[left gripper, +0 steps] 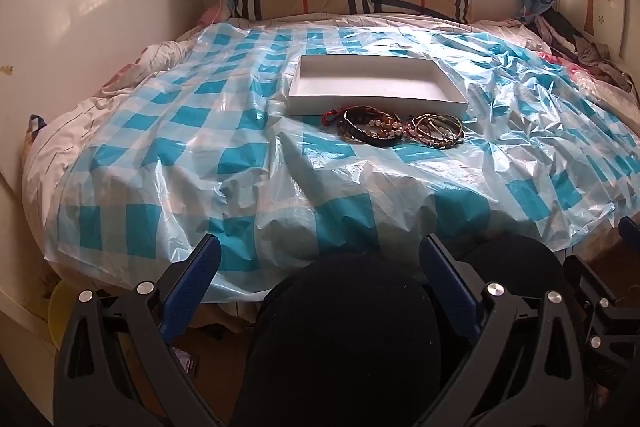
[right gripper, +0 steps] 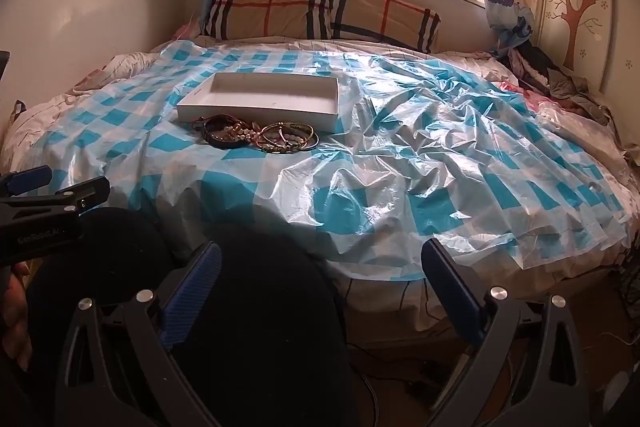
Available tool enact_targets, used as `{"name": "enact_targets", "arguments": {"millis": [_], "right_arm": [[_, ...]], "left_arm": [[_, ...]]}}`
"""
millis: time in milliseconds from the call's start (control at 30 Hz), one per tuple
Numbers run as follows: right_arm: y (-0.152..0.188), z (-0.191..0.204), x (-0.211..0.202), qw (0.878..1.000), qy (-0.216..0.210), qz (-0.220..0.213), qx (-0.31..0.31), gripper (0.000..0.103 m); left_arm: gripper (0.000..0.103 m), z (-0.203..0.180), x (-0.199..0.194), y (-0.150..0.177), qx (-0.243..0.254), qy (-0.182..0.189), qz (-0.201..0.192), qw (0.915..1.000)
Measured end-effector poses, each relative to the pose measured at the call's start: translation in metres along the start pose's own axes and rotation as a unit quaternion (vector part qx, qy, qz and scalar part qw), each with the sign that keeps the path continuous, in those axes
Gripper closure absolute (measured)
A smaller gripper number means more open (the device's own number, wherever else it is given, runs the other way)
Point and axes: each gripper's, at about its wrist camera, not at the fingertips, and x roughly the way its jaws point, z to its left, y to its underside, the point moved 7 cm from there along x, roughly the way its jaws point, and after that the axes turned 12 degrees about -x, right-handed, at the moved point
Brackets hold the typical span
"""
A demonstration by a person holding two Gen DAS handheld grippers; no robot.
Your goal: Organize jewelry
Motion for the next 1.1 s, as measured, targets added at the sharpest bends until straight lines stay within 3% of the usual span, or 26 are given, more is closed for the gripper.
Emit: {"name": "enact_targets", "arguments": {"millis": [933,1100], "right_arm": [[0.005,-0.006,0.008,1.000,0.004,0.010,0.006,0.007],[0.010,-0.003,0.011,0.999,-0.002,0.050,0.006,0.007]], "left_arm": [[0.008,-0.003,0.004,0.004,0.003,-0.004,0.007,1.0000],[0.008,-0.003,0.004,0.004,0.004,-0.005,0.007,1.0000]]}}
